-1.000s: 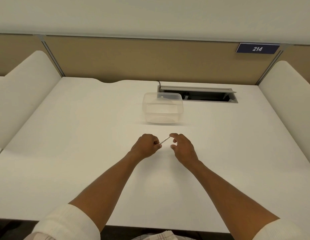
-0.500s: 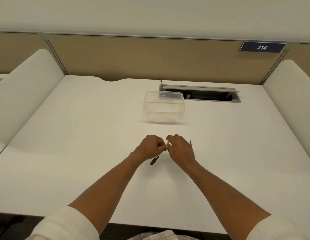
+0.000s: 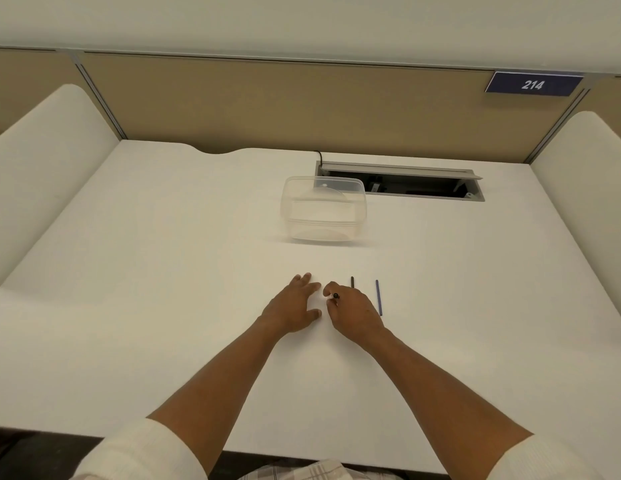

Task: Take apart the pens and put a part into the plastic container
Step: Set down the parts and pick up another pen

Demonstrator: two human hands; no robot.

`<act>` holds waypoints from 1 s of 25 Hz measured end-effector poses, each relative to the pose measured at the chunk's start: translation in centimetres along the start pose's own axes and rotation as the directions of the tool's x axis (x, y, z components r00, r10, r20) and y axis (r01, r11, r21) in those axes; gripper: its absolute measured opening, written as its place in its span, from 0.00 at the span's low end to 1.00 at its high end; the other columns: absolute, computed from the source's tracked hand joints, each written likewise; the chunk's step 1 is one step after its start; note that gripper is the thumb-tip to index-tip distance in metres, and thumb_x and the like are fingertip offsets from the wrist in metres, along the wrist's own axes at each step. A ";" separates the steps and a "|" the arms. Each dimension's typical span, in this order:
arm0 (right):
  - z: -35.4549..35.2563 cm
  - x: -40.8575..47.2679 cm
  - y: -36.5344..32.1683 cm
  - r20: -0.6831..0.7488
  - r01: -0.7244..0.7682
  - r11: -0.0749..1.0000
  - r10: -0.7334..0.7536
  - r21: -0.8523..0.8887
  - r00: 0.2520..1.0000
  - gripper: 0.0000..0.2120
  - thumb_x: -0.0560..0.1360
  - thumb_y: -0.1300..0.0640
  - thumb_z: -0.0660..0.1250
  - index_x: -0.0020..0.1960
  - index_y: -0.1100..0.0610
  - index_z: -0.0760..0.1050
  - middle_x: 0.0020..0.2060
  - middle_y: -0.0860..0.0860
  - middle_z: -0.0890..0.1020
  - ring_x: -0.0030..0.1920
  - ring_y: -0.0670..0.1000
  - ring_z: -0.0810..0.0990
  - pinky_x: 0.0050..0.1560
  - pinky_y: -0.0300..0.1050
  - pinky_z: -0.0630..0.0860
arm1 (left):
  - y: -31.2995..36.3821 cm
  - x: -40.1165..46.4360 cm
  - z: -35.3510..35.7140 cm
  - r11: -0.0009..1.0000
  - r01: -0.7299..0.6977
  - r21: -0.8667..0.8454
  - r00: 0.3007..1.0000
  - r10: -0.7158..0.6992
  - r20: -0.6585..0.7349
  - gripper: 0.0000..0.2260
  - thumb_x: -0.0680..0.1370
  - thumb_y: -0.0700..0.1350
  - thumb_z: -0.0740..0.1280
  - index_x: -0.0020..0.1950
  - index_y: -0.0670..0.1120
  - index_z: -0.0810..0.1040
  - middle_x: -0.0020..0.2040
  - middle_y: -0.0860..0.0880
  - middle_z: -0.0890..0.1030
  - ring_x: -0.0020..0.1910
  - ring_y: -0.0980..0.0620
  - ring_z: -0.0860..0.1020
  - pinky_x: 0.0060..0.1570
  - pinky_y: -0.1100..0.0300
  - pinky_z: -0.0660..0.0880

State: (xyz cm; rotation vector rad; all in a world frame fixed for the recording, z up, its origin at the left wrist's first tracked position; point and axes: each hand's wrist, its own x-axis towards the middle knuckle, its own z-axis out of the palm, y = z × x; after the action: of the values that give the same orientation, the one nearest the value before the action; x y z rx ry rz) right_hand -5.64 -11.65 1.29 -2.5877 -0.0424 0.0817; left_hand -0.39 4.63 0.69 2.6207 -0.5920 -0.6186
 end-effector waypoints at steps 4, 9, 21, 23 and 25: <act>0.3 0.6 0.3 0.039 0.002 0.999 -0.004 0.040 0.999 0.07 0.78 0.54 0.59 0.51 0.54 0.74 0.39 0.50 0.81 0.38 0.53 0.77 0.40 0.49 0.76 | 0.0 0.0 1.0 1.000 0.015 -0.008 1.000 -0.015 -0.013 0.33 0.77 0.51 0.68 0.78 0.53 0.57 0.80 0.51 0.48 0.79 0.49 0.46 0.75 0.48 0.58; 0.2 1.4 0.5 0.003 -0.004 0.998 0.004 0.063 1.000 0.11 0.79 0.53 0.59 0.49 0.55 0.79 0.38 0.50 0.80 0.39 0.50 0.74 0.41 0.45 0.71 | 0.0 -0.1 1.0 0.998 0.022 -0.065 0.999 -0.025 -0.039 0.33 0.76 0.50 0.69 0.77 0.53 0.58 0.80 0.52 0.50 0.79 0.51 0.46 0.75 0.50 0.56; -1.0 1.0 0.9 0.007 -0.060 0.990 0.060 0.127 0.998 0.10 0.76 0.58 0.63 0.51 0.56 0.82 0.49 0.51 0.84 0.50 0.52 0.81 0.53 0.48 0.77 | 0.4 -0.1 0.8 0.996 0.048 -0.072 0.998 -0.050 -0.037 0.34 0.75 0.47 0.70 0.77 0.53 0.59 0.80 0.52 0.50 0.79 0.52 0.47 0.76 0.50 0.55; -1.2 1.1 0.8 0.044 -0.058 0.993 0.053 0.103 0.998 0.11 0.76 0.58 0.63 0.52 0.57 0.83 0.49 0.52 0.85 0.51 0.53 0.81 0.54 0.48 0.77 | 0.4 -0.1 0.7 0.997 0.051 -0.065 0.998 -0.053 -0.029 0.34 0.75 0.47 0.70 0.77 0.53 0.59 0.80 0.52 0.50 0.79 0.52 0.46 0.76 0.50 0.55; -1.4 1.2 0.8 0.032 -0.054 0.994 0.051 0.091 0.998 0.12 0.76 0.58 0.62 0.53 0.57 0.83 0.50 0.53 0.85 0.52 0.54 0.82 0.55 0.49 0.77 | 0.5 -0.1 0.7 0.997 0.055 -0.062 0.998 -0.056 -0.024 0.34 0.75 0.47 0.70 0.77 0.53 0.59 0.80 0.52 0.50 0.79 0.52 0.46 0.76 0.50 0.55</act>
State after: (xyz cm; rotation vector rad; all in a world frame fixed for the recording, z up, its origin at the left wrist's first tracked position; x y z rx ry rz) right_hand -4.32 -12.97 2.04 -2.4958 0.0178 0.1387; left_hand -0.99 4.11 0.34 2.5914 -0.4864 -0.6086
